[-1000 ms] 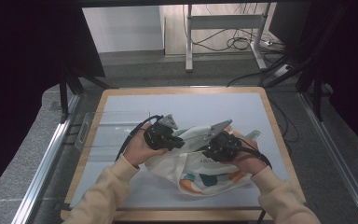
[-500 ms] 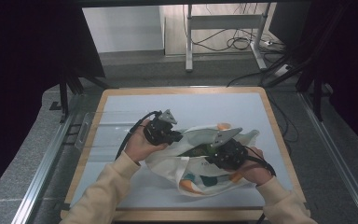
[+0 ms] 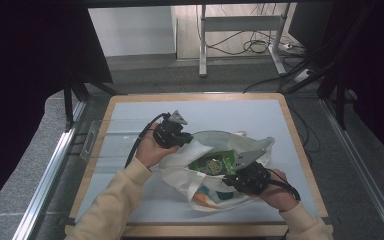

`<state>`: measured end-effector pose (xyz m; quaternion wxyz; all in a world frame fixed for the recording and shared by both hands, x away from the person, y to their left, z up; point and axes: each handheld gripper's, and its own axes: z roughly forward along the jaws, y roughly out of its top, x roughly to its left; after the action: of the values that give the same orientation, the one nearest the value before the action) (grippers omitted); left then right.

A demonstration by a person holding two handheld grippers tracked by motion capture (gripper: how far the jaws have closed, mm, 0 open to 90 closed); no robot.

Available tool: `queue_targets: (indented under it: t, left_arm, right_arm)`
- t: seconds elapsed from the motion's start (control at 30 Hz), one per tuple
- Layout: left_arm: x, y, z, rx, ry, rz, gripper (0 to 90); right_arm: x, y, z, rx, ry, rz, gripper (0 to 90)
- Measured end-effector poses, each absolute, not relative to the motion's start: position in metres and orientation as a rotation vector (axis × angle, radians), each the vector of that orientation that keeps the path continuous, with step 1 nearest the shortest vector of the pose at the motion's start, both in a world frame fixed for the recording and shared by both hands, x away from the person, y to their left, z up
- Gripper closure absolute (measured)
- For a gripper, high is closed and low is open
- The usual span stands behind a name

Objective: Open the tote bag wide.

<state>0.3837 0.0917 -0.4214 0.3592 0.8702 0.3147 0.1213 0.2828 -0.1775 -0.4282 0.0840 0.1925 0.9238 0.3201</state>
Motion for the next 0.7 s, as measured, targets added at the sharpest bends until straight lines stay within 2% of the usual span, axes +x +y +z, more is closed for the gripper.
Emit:
queue_targets:
  t: [0.7]
  left_arm:
    - [0.41,0.091,-0.418,2.27,0.9,0.385,83.0]
  right_arm:
    - [0.252,-0.194,-0.445,0.545,2.756,1.009,84.9]
